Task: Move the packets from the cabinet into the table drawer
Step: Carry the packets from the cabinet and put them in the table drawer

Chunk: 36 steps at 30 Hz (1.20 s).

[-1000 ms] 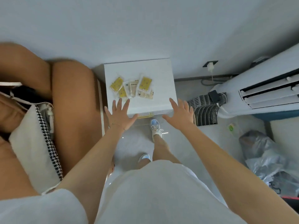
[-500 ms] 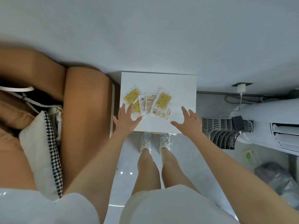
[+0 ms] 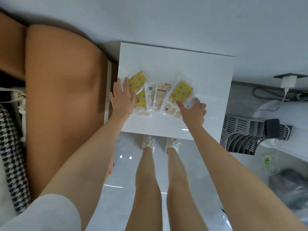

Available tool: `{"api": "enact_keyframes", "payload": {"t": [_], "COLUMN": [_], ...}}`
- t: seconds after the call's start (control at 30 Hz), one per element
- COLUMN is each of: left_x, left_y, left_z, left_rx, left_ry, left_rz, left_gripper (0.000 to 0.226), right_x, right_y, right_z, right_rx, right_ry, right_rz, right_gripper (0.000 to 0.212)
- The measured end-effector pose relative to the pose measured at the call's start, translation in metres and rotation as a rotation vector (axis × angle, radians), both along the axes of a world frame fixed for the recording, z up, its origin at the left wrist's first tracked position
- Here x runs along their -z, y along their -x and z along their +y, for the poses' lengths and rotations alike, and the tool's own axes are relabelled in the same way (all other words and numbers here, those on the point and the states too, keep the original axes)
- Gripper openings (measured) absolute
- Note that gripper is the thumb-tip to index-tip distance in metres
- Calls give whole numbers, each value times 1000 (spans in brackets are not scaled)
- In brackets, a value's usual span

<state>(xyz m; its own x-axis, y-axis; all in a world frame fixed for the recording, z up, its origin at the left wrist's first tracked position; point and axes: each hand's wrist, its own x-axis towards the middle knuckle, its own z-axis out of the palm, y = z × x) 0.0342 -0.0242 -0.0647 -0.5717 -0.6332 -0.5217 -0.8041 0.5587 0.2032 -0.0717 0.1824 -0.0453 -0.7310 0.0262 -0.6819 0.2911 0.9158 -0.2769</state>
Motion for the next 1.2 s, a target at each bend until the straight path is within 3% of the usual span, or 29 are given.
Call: {"api": "enact_keyframes", "payload": {"t": [0.27,0.43,0.6,0.7,0.8,0.9,1.07,1.2], "left_x": [18,17,12,6,5,6,3,9], "left_y": [7,-12,-41,-49,-52,-57,-60,-54], "left_z": [7,6,12,13,9,6,13,13], "left_rx": [-57,-117,-171,-255,-360,-369,-316,-161], "left_ry": [98,55,39,29,-60,-99,-69,-87], "left_rz": [3,63,144,140,91,105,190,278], "left_gripper": [69,63,58,69,85,73,57,57], "right_x": [23,29,20,8,-2,-1,5,11], "right_y": [-5,7,8,8,3,-11,-27,-27], "right_z": [-18,-7,12,28,39,41,24,14], "right_rx": [73,235,338,396,440,317,88,-86], "right_ry": [-46,138,264,364,482,464,309,154], "right_rz": [13,2,128,82,-65,-161,-167,-58], "right_gripper": [81,47,15,7,16,17,75,96]}}
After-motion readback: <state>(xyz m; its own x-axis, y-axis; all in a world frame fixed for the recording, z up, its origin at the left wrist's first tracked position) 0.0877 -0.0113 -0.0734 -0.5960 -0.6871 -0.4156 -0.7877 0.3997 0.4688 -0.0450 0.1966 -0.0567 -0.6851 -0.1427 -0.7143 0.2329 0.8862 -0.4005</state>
